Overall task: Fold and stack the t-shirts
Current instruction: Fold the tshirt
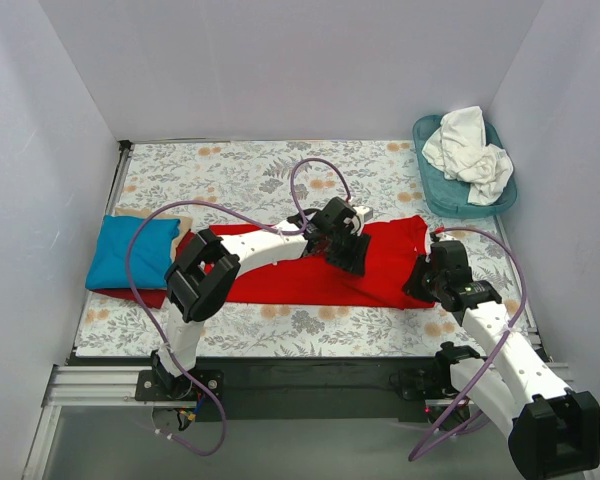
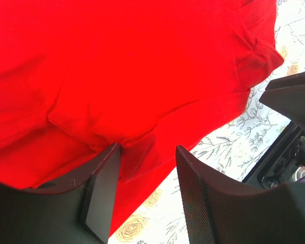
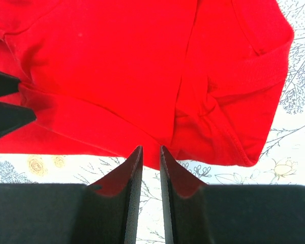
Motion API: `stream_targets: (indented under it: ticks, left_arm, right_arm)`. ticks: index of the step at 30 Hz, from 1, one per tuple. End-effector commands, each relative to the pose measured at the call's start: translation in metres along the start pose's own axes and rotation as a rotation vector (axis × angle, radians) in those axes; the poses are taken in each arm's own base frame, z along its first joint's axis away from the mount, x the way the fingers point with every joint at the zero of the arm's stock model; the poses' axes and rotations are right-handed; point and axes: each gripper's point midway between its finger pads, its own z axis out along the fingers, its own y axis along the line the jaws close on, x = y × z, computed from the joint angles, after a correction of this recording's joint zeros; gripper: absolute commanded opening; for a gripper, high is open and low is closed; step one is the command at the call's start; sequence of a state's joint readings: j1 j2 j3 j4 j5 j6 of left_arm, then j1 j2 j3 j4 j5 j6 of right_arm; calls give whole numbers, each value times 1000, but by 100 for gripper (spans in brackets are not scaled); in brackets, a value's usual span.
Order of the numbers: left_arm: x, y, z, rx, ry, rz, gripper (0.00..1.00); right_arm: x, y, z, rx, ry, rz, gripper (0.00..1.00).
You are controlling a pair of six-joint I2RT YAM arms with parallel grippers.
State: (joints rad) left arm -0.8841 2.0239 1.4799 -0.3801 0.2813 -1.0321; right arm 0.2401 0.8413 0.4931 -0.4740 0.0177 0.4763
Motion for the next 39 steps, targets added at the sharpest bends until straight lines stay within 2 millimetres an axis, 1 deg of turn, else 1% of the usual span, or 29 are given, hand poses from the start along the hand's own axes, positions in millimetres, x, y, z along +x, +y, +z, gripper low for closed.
stream_targets:
  ticks: [1, 4, 5, 8, 9, 12, 13, 15, 16, 18, 20, 23, 29, 31, 32, 34, 35, 37, 38, 39]
  left_arm:
    - [-3, -7, -2, 25, -19, 20, 45]
    - [-2, -9, -2, 36, -18, 21, 44]
    - [-2, -10, -2, 41, -19, 19, 44]
    - [-2, -10, -1, 47, -16, 16, 37]
    - [-1, -10, -1, 48, -16, 14, 30]
    - [1, -9, 0, 45, -11, 8, 23]
    - [1, -9, 0, 46, -13, 6, 19]
    - [2, -9, 0, 50, -15, 4, 17]
    - [4, -9, 0, 50, -11, 0, 13]
    - [3, -10, 0, 52, -15, 1, 12]
    - [3, -9, 0, 50, -16, -2, 9]
    - [2, -9, -1, 45, -18, -5, 7]
    - [3, -10, -3, 45, -20, -14, 6]
    - [3, -10, -5, 43, -22, -17, 6]
    - [3, -10, -6, 42, -23, -17, 6]
    - [3, -9, -7, 36, -28, -17, 6]
    - [3, -9, -7, 35, -29, -19, 6]
    - [1, -10, -10, 36, -36, -23, 5]
    - [0, -12, -12, 38, -40, -25, 5]
    - [-2, -13, -15, 41, -47, -27, 5]
  right_arm:
    - [-5, 3, -2, -16, -21, 9, 26]
    - [-2, 1, -1, -13, -16, 20, 28]
    - [-1, 0, -1, -10, -14, 23, 32]
    - [5, -3, 1, 7, 1, 50, 39]
    - [6, -4, 1, 11, 2, 59, 40]
    - [14, -7, 3, 27, 25, 96, 41]
    - [15, -8, 2, 33, 25, 105, 40]
    - [20, -10, 3, 35, 28, 121, 41]
    - [20, -10, 4, 36, 28, 127, 41]
    - [26, -13, 6, 44, 39, 140, 41]
    - [28, -15, 7, 54, 40, 149, 41]
    - [31, -17, 10, 58, 43, 152, 41]
    - [28, -17, 16, 49, 20, 157, 40]
    - [26, -13, 17, 32, 14, 163, 38]
    - [23, -11, 16, 22, 8, 161, 31]
    - [19, -6, 13, 1, -3, 160, 25]
    - [14, -3, 11, -11, -17, 159, 16]
    - [10, 0, 8, -23, -29, 154, 8]
    - [9, 1, 7, -26, -33, 149, 1]
    - [5, 2, 4, -31, -44, 148, 1]
